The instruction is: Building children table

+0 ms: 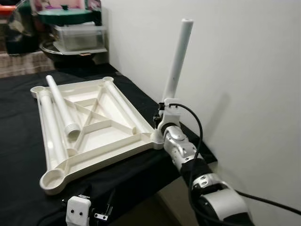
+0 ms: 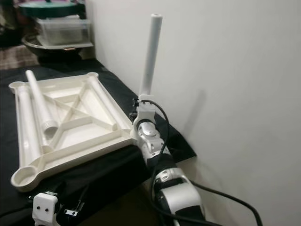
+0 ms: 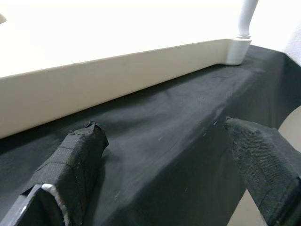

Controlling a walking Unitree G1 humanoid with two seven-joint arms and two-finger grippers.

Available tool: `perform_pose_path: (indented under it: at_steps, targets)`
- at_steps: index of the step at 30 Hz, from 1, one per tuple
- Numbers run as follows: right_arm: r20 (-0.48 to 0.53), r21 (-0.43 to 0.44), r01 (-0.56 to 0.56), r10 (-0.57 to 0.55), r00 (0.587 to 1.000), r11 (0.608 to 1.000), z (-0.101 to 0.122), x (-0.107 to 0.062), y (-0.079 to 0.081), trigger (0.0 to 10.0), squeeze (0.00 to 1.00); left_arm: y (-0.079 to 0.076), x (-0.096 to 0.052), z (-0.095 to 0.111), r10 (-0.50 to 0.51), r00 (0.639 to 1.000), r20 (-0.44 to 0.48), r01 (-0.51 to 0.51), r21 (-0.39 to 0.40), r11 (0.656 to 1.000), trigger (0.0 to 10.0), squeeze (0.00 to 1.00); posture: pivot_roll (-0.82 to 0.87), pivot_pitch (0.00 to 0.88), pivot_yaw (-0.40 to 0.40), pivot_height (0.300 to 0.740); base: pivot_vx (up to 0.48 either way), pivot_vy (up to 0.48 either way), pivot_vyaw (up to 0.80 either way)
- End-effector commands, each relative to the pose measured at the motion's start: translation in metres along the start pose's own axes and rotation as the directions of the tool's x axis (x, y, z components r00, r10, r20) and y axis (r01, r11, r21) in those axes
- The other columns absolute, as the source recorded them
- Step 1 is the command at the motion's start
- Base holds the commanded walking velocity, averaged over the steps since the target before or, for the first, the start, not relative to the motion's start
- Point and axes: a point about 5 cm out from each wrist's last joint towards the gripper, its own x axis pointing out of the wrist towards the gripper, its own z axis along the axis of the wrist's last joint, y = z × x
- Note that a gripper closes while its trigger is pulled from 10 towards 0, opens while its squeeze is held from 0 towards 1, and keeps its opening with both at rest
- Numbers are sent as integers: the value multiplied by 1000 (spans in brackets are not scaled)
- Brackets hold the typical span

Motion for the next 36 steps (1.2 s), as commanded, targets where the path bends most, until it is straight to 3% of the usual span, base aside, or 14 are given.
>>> perform_pose_path:
  at_steps: [1,3,4,5,6,7,8,11,12,17,30,31,32,36]
  targets:
    - [-89,-3,8,-8,996,1000,-19,-2,-3,0,0,-2,-2,-6,-4,999,-36,3,-17,1000,10000,0,149,0,-122,740,0,0,0]
    - [-98,3,15,-15,995,1000,-17,0,-1,0,0,-1,-2,-6,-1,999,-36,0,-17,1000,10000,0,154,0,-127,740,0,0,0]
    - [-101,0,7,-7,995,1000,-16,1,-2,2157,0,-1,-2,-6,1,999,-36,-2,-17,1000,10000,0,153,0,-128,740,0,0,0]
    - [-101,0,7,-7,995,1000,-16,1,-2,2157,0,-1,-2,-6,1,999,-36,-2,-17,1000,10000,0,153,0,-128,740,0,0,0]
    - [-103,-10,-9,8,995,1000,-15,1,-1,4431,0,-1,-2,-6,3,999,-36,-3,-16,1000,10000,0,153,0,-128,740,0,0,0]
    - [-103,-10,-9,8,995,1000,-15,1,-1,4431,0,-1,-2,-6,3,999,-36,-3,-16,1000,10000,0,153,0,-128,740,0,0,0]
    - [-88,-17,-22,21,996,1000,-11,2,-1,10000,0,0,-3,-6,4,999,-36,-4,-16,1000,10000,0,149,0,-125,740,0,0,0]
    - [-49,-9,-24,23,999,1000,-5,3,-3,10000,0,0,-3,-6,3,999,-36,-4,-16,1000,10000,0,148,0,-124,740,0,0,0]
    - [-13,6,-34,34,999,999,1,2,-4,10000,1000,0,-3,-6,2,999,-36,-2,-16,1000,10000,0,146,0,-123,740,0,0,0]
    - [123,3,-135,134,983,991,17,-5,-7,10000,1000,1,-4,-6,3,999,-38,-3,-13,1000,10000,0,133,0,-124,740,0,0,0]
    - [183,-98,-269,283,942,958,16,-53,-38,10000,1000,3,-10,-6,53,998,-40,-54,-12,998,10000,0,74,0,-135,740,0,0,0]
    - [146,-143,-277,297,944,950,6,-69,-50,10000,1000,-3,-4,23,59,998,5,-59,-12,998,10000,0,65,0,-136,740,0,0,0]
    - [103,-177,-273,294,950,946,-4,-82,-61,10000,0,-6,-3,44,66,997,37,-66,-9,998,10000,0,55,0,-131,740,0,0,0]
    - [66,-203,-269,287,956,942,-13,-95,-70,10000,0,-8,-4,64,75,995,66,-75,1,997,10000,0,46,0,-125,740,0,0,0]
